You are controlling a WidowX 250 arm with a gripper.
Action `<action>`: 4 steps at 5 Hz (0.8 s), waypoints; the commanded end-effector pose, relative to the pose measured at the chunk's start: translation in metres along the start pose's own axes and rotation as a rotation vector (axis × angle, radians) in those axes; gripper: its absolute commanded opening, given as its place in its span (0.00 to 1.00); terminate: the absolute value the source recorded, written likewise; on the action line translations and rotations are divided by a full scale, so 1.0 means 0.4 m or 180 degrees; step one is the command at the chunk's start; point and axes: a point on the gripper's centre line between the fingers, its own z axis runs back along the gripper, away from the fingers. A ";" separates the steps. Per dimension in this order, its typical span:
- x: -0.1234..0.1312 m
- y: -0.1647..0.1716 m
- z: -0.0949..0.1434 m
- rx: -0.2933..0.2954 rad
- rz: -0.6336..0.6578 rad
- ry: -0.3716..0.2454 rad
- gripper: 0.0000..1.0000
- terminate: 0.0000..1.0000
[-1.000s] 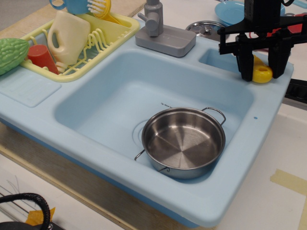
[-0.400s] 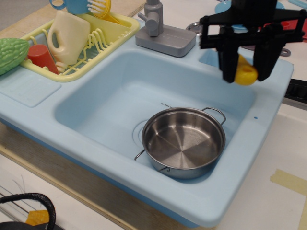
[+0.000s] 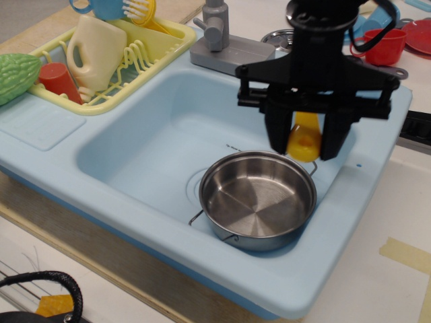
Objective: Put knife in pot or pan
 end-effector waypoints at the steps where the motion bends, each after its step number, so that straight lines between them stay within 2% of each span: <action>1: 0.000 0.056 -0.012 -0.0053 -0.0374 -0.0087 0.00 0.00; 3: -0.029 0.091 -0.043 -0.0176 -0.0352 -0.0039 0.00 0.00; 4: -0.029 0.086 -0.043 -0.0227 -0.0413 0.0011 0.00 1.00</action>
